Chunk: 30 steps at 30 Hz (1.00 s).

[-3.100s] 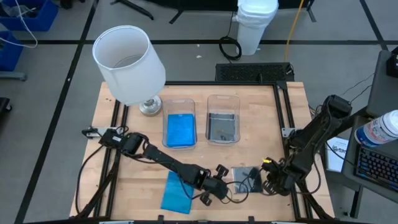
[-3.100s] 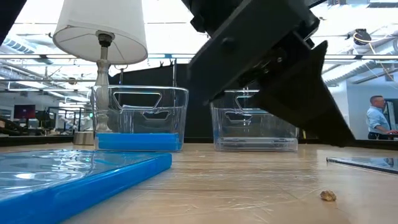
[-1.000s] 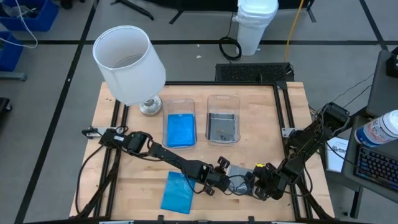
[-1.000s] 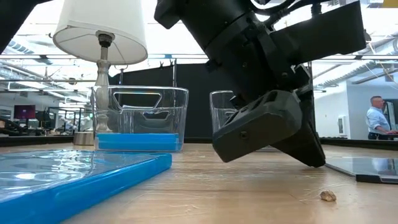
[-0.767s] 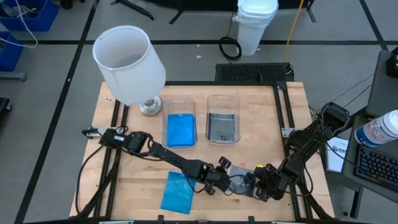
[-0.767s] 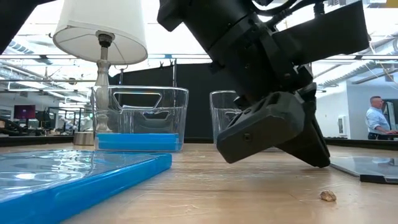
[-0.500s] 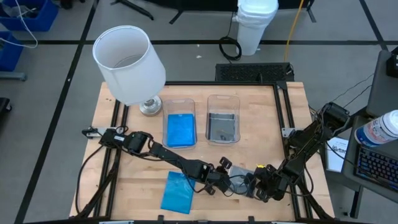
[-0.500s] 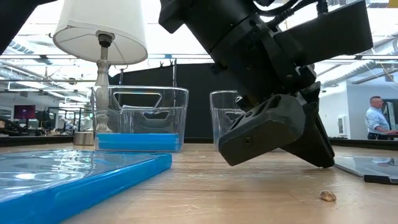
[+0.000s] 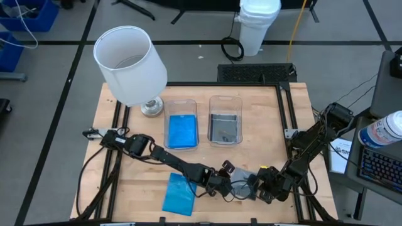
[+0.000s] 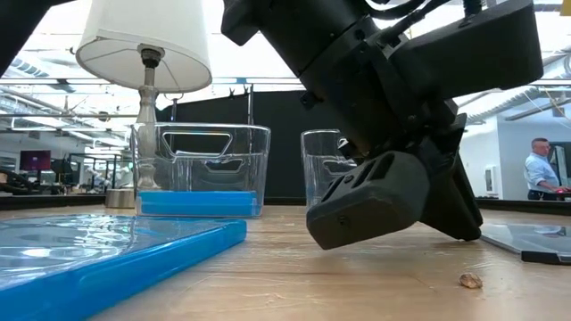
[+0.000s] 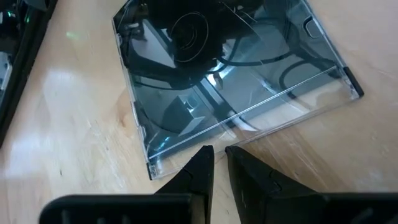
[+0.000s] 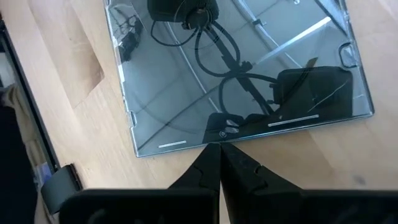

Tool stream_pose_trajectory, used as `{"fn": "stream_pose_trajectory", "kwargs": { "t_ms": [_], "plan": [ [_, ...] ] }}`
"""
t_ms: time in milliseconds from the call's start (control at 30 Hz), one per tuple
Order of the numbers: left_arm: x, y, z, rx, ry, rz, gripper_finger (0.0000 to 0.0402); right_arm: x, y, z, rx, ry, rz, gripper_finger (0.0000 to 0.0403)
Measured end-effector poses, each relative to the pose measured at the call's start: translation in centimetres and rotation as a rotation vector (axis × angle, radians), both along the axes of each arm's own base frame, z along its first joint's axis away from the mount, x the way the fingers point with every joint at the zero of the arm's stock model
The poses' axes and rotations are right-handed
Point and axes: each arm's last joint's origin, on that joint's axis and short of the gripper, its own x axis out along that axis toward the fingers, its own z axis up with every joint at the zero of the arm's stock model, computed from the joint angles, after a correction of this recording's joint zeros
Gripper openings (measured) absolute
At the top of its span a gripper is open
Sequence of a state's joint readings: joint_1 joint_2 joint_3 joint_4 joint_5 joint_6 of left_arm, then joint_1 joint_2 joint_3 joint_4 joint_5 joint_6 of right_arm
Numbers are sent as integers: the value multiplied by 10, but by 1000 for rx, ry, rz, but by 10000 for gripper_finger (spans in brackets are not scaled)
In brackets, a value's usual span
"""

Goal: Pick & place jewel cases by type
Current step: Put the black CD case into the right transparent bin

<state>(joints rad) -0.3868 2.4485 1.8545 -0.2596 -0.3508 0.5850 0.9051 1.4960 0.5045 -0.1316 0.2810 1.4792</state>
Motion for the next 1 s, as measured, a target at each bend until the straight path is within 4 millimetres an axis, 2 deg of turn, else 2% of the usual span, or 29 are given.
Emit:
{"fn": "stream_pose_trajectory", "kwargs": {
  "t_ms": [200,567,700,833,933,1000],
  "plan": [
    [-1,-4,0,59,4,-76,58,0,0,0,9,-5,0,0],
    [-2,-7,1,71,11,-119,58,0,0,0,14,-8,0,0],
    [-3,-14,2,34,10,-185,58,1,2,0,27,-24,11,0],
    [2,-40,8,-112,-161,-311,59,4,2,1,14,-66,2,0],
    [8,-42,27,-143,-280,-317,59,5,1,1,-14,-99,-13,0],
    [12,-33,34,-75,-336,-224,58,6,1,1,-20,-107,-18,0]
  ]
}}
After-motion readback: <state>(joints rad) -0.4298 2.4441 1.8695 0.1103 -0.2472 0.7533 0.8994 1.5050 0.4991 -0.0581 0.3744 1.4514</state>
